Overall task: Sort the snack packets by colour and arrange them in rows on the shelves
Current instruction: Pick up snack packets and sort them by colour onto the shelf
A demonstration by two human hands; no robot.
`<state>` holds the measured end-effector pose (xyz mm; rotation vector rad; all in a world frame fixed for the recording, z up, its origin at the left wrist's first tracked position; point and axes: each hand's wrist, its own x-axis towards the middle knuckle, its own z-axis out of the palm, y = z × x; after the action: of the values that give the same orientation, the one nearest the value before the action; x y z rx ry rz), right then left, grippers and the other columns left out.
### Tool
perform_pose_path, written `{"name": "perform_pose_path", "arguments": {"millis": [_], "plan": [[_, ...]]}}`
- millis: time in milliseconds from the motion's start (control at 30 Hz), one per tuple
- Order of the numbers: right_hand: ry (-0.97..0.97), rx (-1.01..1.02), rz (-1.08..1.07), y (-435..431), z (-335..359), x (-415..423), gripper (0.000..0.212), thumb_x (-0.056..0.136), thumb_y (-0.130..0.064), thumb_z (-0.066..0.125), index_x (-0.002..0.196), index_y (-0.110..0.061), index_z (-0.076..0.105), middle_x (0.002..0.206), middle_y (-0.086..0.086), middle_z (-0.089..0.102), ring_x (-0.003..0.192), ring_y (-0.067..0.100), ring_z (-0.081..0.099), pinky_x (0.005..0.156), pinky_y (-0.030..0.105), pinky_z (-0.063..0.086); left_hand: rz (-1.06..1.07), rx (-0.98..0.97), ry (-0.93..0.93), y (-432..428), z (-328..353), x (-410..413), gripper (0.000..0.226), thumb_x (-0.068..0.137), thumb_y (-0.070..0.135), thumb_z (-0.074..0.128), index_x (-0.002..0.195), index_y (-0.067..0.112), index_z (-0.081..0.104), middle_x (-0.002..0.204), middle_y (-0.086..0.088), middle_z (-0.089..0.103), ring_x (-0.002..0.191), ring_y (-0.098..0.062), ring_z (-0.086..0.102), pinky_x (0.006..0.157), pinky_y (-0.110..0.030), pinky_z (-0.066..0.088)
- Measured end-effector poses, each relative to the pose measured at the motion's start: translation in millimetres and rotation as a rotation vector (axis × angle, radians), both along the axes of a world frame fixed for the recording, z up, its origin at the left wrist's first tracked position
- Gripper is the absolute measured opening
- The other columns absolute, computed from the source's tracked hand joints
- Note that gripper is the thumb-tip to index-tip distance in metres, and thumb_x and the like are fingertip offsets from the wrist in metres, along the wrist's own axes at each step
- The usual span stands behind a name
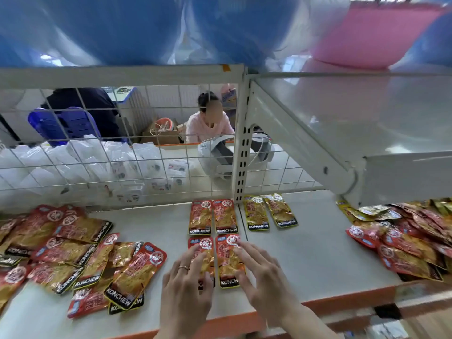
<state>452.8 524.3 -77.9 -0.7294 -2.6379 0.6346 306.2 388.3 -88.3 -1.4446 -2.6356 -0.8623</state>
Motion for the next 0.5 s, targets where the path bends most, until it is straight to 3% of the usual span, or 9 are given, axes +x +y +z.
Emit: {"name": "perform_pose_path", "arguments": {"millis": [133,333,500], "plan": [[0.044,-0.018,-0.125,15.1,20.7,41.3,0.052,0.096,-0.042,0.048,0.147,-0.033,0.042,0.153,-0.024,0.030,0.140,-0.012,0.017,0.115,0.023,0.025,-0.048,0.098,0.061,10.2,0.4,20.2,0.045,0.079,0.039,0.045,0.112,0.022,0.070,0.131,0.004,0.064,0.119,-0.016,0.052,0.085,-0.043,0.050],[0.078,-0.028,-0.263,45.5,53.4,126.3,0.051,0.099,-0.043,0.046,0.148,-0.035,0.038,0.150,-0.029,0.028,0.138,-0.013,0.017,0.114,0.019,0.017,-0.138,0.271,0.095,53.3,2.1,93.9,0.040,0.072,0.037,0.047,0.104,0.024,0.069,0.118,0.000,0.071,0.114,-0.017,0.051,0.096,-0.040,0.036],[0.126,-0.065,-0.300,75.8,59.9,210.9,0.051,0.096,-0.045,0.047,0.145,-0.034,0.043,0.146,-0.029,0.035,0.137,-0.011,0.023,0.117,0.026,0.023,-0.239,0.274,0.018,98.0,12.2,176.6,0.038,0.070,0.039,0.049,0.107,0.037,0.056,0.117,0.010,0.069,0.101,-0.013,0.055,0.079,-0.029,0.036]]}}
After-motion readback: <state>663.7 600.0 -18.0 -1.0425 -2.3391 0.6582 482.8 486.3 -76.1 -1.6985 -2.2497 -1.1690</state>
